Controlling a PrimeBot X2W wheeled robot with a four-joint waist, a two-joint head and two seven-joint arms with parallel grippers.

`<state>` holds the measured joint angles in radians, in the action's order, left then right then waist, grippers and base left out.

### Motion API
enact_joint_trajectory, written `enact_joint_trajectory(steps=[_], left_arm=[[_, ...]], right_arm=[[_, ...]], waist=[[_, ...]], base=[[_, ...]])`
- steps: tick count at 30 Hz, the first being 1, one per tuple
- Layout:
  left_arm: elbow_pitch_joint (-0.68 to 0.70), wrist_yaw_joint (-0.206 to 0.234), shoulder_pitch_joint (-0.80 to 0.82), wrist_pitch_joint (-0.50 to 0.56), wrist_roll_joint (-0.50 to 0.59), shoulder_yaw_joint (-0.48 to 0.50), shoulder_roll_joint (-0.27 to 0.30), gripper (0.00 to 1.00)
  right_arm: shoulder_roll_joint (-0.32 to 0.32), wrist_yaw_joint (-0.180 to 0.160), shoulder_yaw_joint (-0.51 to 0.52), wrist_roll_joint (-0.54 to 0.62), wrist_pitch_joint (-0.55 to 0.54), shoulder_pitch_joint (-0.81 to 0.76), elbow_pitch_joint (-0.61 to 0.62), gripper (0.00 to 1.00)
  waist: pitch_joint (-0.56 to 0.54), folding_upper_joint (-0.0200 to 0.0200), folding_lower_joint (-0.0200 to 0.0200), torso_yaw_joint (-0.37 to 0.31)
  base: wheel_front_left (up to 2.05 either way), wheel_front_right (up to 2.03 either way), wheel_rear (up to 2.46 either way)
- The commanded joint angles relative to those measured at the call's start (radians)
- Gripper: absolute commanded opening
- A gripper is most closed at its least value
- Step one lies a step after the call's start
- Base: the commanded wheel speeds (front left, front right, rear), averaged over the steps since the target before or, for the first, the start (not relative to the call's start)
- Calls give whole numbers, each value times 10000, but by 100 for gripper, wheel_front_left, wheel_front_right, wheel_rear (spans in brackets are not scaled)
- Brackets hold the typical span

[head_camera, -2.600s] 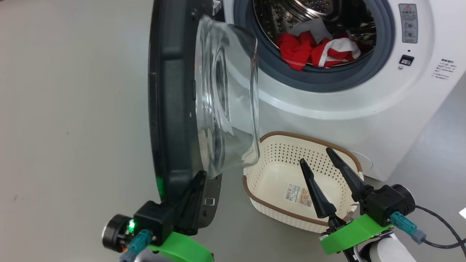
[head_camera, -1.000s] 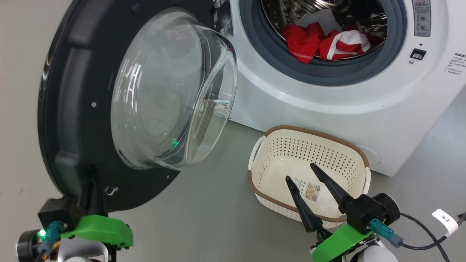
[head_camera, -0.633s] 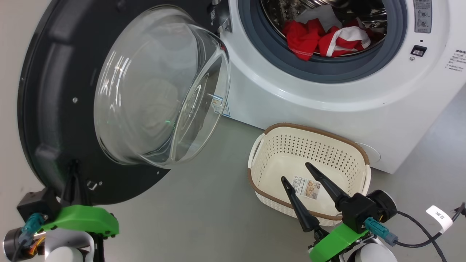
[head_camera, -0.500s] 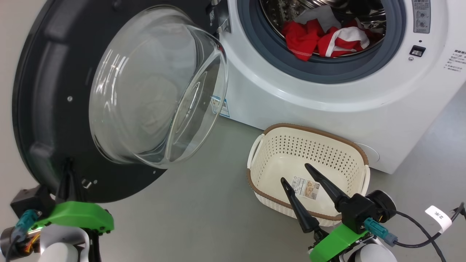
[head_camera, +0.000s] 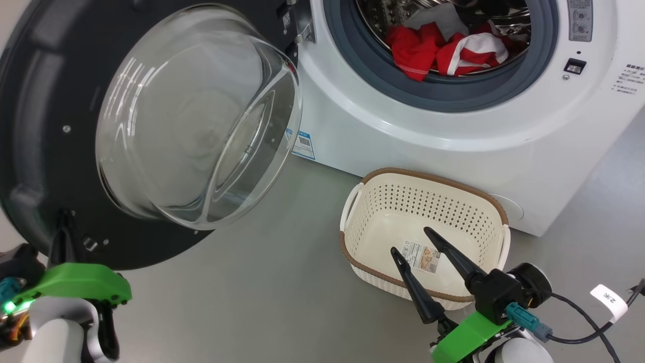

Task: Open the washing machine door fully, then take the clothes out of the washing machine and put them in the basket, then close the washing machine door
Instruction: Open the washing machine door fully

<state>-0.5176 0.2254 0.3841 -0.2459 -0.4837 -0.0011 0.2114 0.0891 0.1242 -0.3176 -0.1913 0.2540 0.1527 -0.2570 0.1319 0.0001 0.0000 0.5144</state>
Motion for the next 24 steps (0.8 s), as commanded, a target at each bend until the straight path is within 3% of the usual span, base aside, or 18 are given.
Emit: enact_joint_trajectory(steps=[1, 11, 24], left_arm=[[82, -12, 390, -88, -93, 489, 574, 0], [-1249, -454, 1350, -154, 31, 905, 728, 0], [-1274, -861, 1639, -157, 952, 1377, 420, 0]], right_arm=[[-41, 65, -255, 40, 8, 216, 269, 100], [15, 65, -304, 73, -184, 75, 511, 100], [29, 65, -35, 93, -245, 2, 687, 100]], waist=[[18, -1, 0, -8], [225, -1, 0, -56], [116, -1, 0, -77]], base=[[0, 0, 0], [0, 0, 0], [0, 0, 0]])
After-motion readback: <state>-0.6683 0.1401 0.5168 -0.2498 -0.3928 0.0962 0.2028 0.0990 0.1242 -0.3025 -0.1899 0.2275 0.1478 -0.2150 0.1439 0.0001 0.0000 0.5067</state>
